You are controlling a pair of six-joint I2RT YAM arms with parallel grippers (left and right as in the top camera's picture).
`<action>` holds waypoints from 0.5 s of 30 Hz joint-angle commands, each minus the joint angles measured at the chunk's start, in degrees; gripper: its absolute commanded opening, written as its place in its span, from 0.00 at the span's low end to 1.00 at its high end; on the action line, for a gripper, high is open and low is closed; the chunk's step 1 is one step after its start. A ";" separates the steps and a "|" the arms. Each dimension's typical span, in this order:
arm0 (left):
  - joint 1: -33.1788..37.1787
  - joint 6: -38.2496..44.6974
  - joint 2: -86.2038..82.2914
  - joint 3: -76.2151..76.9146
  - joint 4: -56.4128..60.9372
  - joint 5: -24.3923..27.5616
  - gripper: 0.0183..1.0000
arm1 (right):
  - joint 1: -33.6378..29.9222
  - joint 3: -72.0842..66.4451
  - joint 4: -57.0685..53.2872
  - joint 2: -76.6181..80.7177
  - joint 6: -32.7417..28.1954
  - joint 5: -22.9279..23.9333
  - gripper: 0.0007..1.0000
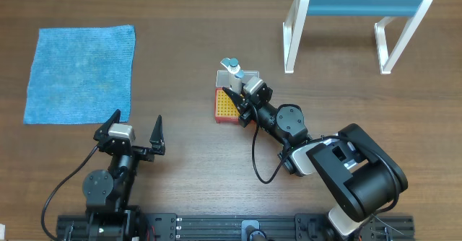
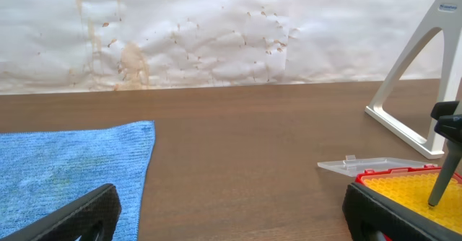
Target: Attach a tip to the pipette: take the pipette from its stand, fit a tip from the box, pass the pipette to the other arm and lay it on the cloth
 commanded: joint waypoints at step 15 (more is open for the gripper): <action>-0.09 -0.76 -0.31 -0.13 -0.28 -0.26 1.00 | -0.09 -5.11 2.56 9.18 -0.87 -0.35 0.07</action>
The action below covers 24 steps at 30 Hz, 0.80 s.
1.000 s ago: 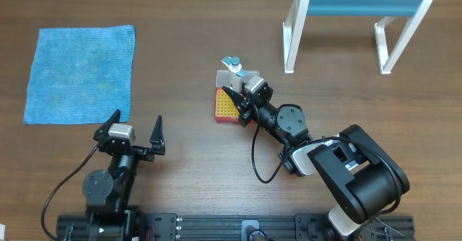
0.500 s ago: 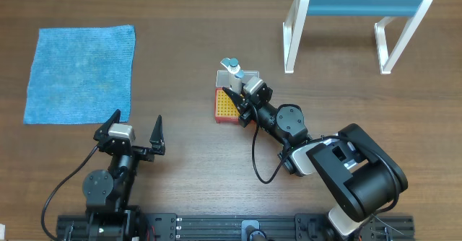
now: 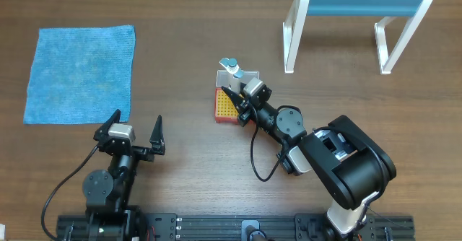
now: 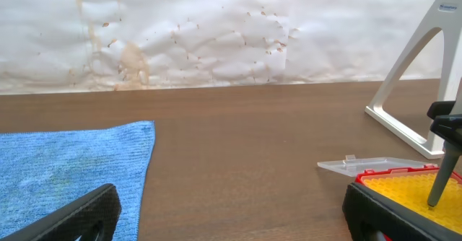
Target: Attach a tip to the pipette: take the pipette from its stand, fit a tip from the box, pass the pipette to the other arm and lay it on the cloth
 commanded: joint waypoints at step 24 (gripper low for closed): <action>-0.09 -0.74 -0.31 -0.13 -0.28 -0.22 1.00 | -0.09 -6.03 -6.82 7.26 -1.07 -0.33 0.07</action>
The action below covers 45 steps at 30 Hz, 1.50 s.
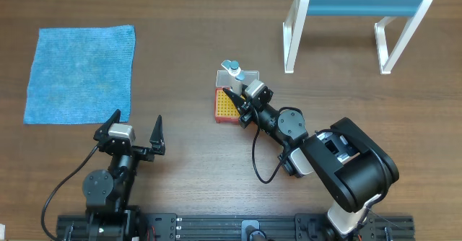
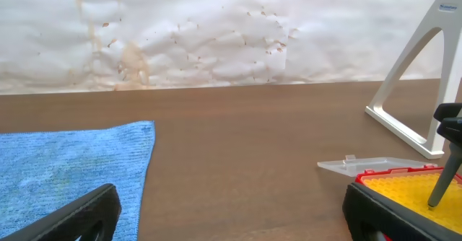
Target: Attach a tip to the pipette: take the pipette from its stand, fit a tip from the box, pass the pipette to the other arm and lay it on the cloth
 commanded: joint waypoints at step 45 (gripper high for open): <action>-0.09 -0.74 -0.31 -0.13 -0.28 -0.26 1.00 | -0.68 10.08 -49.05 -38.40 -0.55 -9.03 0.07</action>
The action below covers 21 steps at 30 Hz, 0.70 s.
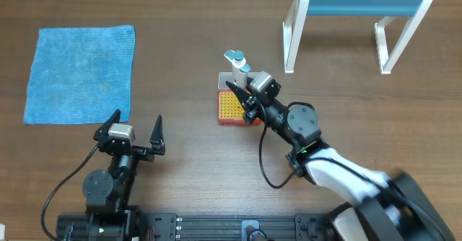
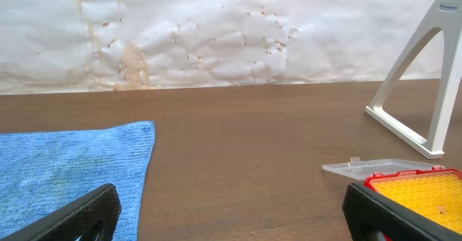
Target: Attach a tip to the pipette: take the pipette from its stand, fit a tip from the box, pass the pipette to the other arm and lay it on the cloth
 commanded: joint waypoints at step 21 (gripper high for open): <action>-0.07 -0.74 -0.31 -0.13 -0.28 -0.26 1.00 | 3.93 32.74 -79.12 -17.84 22.29 -19.34 0.08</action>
